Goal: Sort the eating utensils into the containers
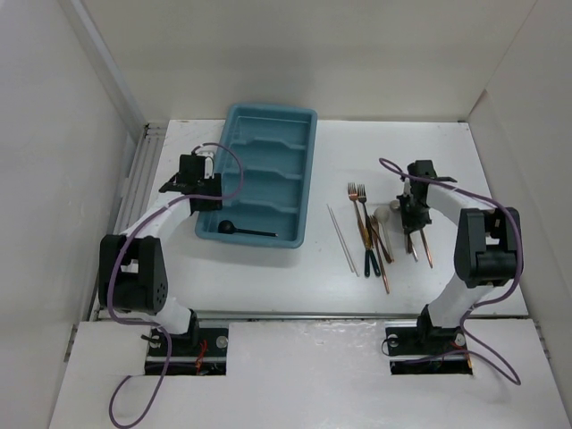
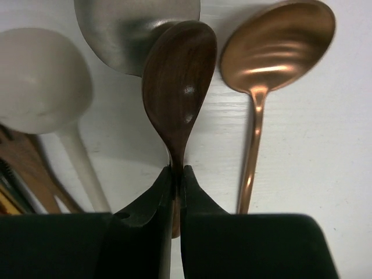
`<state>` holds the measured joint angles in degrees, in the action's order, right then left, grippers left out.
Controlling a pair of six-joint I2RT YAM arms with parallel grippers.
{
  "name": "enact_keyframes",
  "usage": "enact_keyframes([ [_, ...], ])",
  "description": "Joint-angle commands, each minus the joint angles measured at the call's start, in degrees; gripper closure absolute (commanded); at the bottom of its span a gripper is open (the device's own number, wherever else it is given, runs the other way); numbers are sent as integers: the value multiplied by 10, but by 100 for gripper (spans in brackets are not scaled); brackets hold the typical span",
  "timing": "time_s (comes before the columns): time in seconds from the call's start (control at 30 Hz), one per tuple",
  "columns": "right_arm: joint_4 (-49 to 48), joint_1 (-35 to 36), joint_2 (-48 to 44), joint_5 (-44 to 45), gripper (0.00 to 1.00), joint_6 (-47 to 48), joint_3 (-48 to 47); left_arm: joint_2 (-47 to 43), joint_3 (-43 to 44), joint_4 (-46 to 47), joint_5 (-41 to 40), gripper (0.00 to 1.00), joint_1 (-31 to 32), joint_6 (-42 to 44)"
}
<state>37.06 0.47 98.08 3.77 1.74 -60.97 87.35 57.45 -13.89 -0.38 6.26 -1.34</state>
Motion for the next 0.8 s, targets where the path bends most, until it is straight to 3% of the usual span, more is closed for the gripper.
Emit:
enact_keyframes([
  [0.0, 19, 25, -29, 34, 100, 10, -34, -6, -9, 18, 5, 53, -5, -6],
  [0.2, 24, 31, -40, 41, 100, 21, -39, -11, -34, 29, 10, 79, -5, -12],
  [0.23, 24, 31, -40, 41, 100, 21, -39, -11, -34, 29, 4, 93, -5, -20],
  [0.27, 24, 31, -40, 41, 100, 27, -39, -17, -42, 29, -1, 100, -5, -26],
  [0.47, -1, 31, -4, 27, 95, 37, -39, -28, -48, 5, -1, 100, -19, -77],
  [0.77, -9, 26, 7, 1, 69, 42, -57, -34, -37, -20, -24, 100, -19, -77],
])
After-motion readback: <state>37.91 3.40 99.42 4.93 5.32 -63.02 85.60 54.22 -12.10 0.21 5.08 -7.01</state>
